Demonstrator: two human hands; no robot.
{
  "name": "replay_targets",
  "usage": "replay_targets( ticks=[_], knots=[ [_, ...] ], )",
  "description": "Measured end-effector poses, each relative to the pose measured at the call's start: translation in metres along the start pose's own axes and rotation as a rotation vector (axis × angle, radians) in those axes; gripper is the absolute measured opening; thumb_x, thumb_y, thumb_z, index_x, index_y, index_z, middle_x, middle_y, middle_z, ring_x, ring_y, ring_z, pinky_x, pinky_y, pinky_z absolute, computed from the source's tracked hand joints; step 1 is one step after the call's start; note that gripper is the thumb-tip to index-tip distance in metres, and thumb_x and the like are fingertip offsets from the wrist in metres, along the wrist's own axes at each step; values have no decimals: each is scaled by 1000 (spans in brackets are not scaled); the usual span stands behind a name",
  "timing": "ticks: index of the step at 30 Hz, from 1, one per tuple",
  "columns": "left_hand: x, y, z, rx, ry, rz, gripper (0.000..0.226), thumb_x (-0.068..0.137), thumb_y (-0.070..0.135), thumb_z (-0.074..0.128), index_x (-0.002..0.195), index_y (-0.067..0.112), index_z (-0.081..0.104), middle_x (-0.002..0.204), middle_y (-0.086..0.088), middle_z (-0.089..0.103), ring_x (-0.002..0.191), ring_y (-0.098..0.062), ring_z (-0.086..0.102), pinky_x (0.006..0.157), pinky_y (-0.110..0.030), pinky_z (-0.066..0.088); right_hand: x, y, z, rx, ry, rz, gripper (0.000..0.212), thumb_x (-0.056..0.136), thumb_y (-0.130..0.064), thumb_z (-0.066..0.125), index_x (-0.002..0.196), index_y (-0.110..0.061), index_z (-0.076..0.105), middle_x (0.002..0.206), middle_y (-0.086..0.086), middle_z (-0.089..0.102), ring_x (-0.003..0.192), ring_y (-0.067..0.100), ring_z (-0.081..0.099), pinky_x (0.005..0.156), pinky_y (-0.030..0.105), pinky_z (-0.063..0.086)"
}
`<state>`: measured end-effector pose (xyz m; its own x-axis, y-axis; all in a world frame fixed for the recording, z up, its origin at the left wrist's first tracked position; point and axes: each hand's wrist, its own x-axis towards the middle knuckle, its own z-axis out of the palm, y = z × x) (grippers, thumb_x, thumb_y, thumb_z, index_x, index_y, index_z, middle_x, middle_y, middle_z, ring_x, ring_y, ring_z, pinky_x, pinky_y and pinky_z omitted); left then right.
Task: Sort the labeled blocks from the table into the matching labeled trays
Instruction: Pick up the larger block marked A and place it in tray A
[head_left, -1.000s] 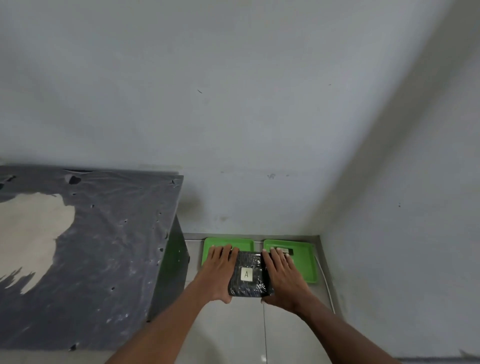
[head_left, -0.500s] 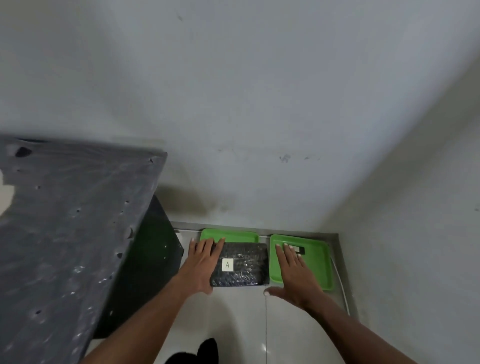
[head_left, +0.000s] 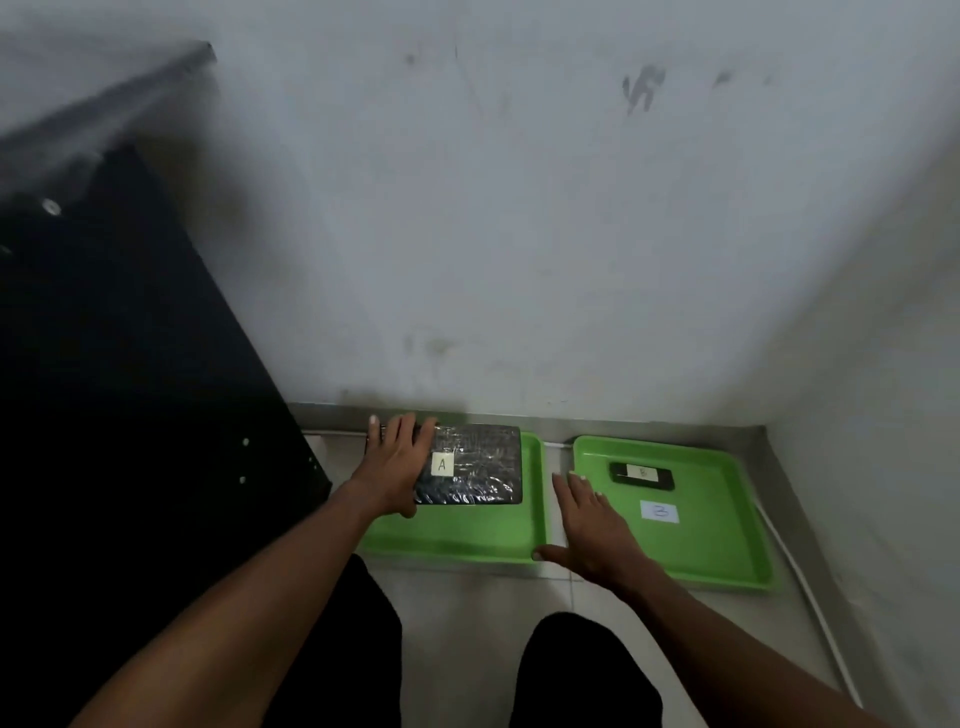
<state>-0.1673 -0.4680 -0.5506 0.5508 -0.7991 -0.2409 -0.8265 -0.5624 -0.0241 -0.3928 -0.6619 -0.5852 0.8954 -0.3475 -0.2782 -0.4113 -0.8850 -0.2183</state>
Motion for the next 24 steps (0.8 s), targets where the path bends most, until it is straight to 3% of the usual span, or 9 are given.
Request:
replay_targets(
  ticks=[4,11,24],
  knots=[
    [17,-4,24,5,22,-47,135,56,35,91,155,9,3,147,-18,23,140,-36,23,118,-66,13,20,8,29,36,5,19,112,80,-66,62,153,-10,-1,163,19,5,150,34,6,122,47,16],
    [77,-23,59,-39,-86,-108,134,64,28,89,157,11,-6,155,-20,12,149,-41,8,119,-65,9,70,19,66,92,-79,14,107,81,-63,64,153,-11,4,162,19,11,149,34,12,122,46,20],
    [174,-58,135,-187,-268,-41,130,72,27,86,157,12,-12,163,-20,-7,151,-41,-12,119,-66,4,137,45,148,77,-253,44,100,87,-61,56,153,-11,0,162,22,0,150,38,-5,122,46,16]
  ],
)
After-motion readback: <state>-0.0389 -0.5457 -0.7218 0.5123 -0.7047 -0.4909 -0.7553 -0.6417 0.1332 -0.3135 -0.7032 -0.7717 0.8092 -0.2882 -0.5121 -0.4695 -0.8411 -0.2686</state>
